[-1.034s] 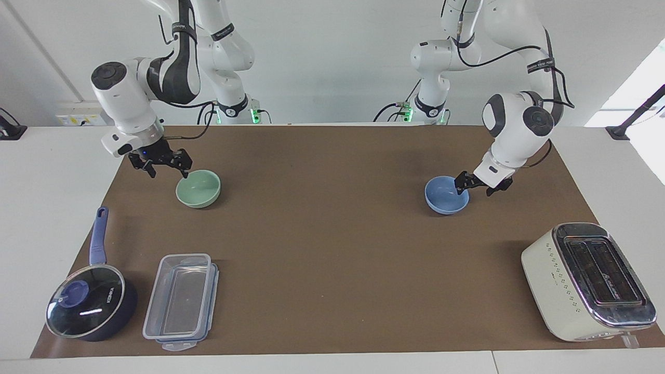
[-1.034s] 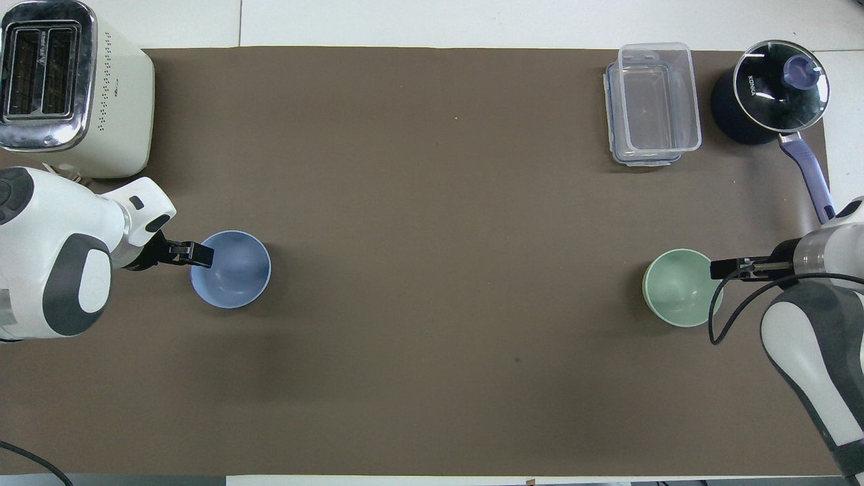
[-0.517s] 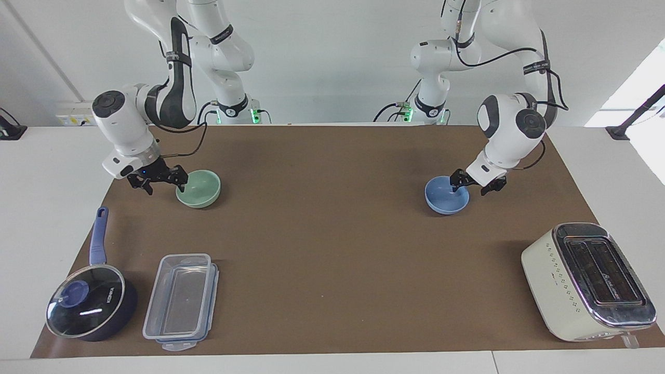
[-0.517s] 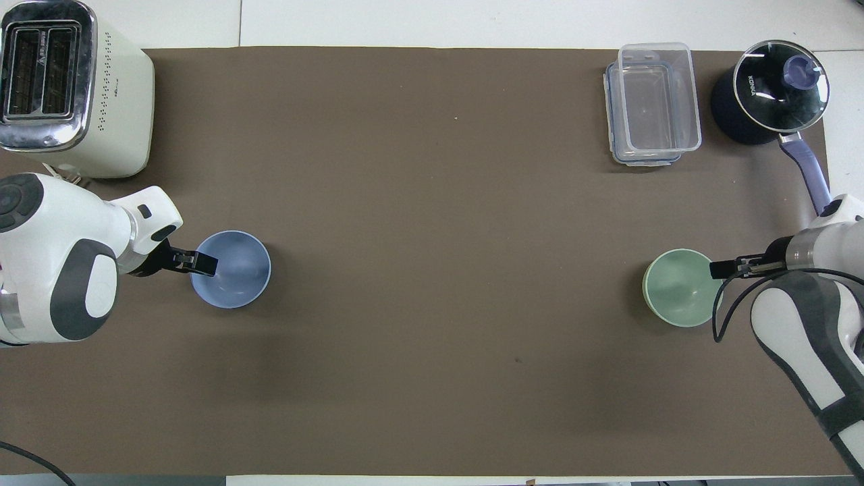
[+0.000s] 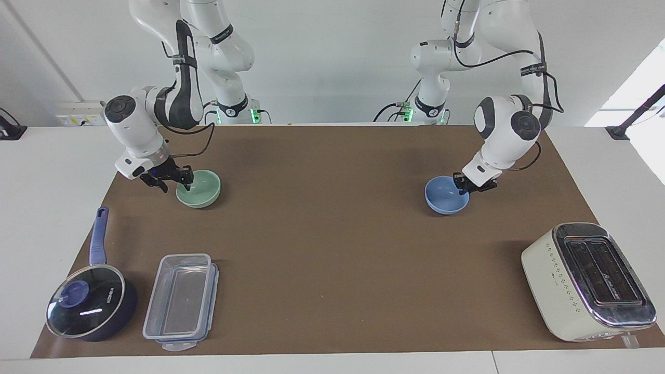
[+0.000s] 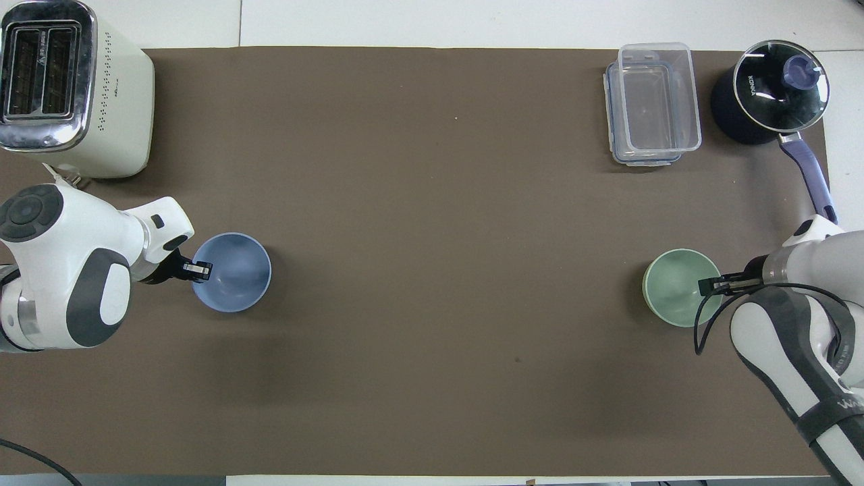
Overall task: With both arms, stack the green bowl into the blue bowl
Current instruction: 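Grasp the green bowl rim with the right gripper, then carry the blue bowl to the table center with the left gripper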
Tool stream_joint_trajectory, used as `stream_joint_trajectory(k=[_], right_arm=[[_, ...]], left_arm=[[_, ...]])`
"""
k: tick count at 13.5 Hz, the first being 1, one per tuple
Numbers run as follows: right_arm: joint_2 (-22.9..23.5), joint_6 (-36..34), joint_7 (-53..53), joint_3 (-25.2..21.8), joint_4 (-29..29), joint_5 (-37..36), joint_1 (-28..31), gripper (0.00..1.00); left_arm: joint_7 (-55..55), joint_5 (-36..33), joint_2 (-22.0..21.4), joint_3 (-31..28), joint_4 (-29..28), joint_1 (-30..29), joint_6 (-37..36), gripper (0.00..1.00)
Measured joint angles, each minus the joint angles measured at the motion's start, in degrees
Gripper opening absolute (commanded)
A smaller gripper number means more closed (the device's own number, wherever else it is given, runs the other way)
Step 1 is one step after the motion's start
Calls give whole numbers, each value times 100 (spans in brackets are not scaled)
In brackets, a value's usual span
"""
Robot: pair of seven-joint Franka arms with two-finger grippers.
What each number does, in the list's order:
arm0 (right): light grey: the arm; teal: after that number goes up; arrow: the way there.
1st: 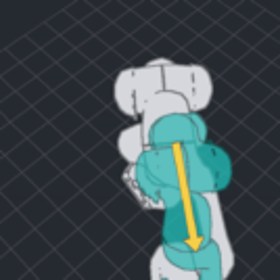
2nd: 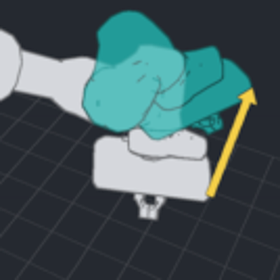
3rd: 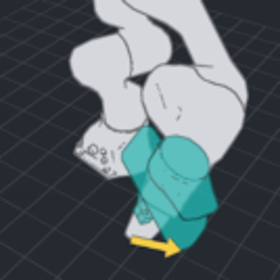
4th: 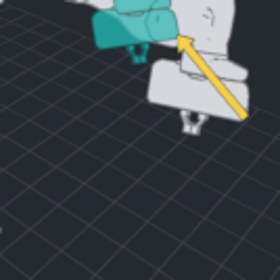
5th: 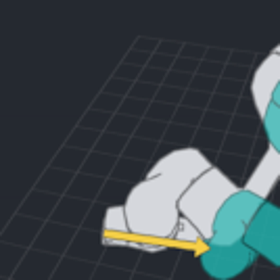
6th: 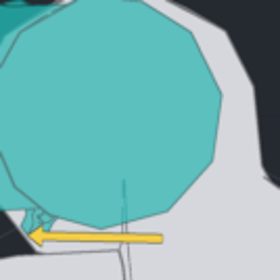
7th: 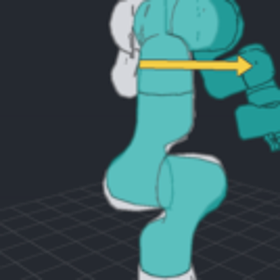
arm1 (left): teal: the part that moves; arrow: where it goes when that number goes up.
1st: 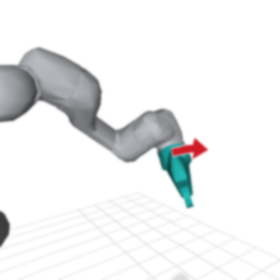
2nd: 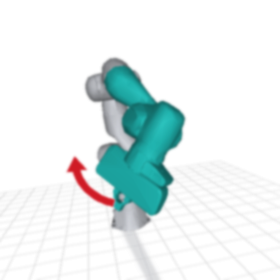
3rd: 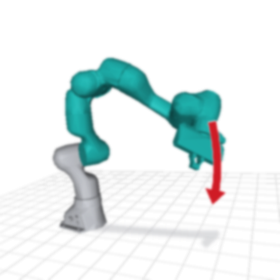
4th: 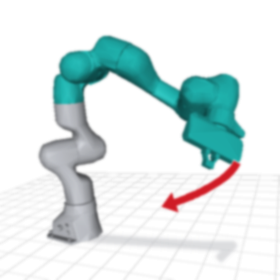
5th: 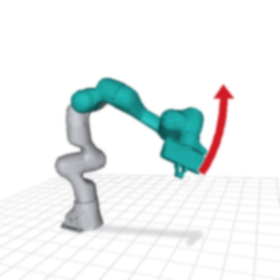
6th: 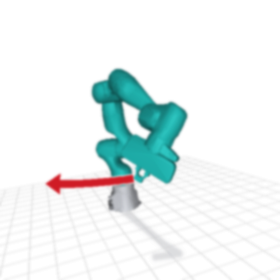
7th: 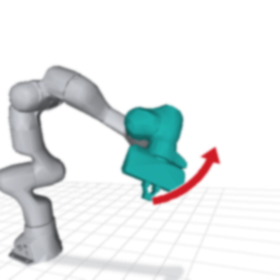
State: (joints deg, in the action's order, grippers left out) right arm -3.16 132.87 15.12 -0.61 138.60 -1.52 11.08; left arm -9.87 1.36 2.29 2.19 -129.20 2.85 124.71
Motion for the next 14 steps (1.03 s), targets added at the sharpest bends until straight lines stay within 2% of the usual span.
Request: stream_joint_trajectory(k=[2,3,5,7,10,12,14], right_arm=[[-38,-46,6,-1,55,0,3,0],[-48,-64,8,-3,68,0,4,0],[-109,-135,10,1,59,22,2,0],[-171,-246,10,-4,55,20,6,0],[-211,-306,10,-9,-84,18,8,0],[-316,-431,10,-8,-327,18,8,0],[-427,-716,10,-7,-678,18,3,0]], left_arm=[[54,2,-4,5,178,41,-49,0],[244,6,22,9,485,194,-288,0],[905,196,173,28,1306,783,-879,0],[1895,398,349,60,1766,1695,-959,0],[3007,429,611,92,1702,2821,-486,0],[3281,475,849,95,1653,3159,-193,0],[3301,568,1037,94,1647,3253,-133,0]])
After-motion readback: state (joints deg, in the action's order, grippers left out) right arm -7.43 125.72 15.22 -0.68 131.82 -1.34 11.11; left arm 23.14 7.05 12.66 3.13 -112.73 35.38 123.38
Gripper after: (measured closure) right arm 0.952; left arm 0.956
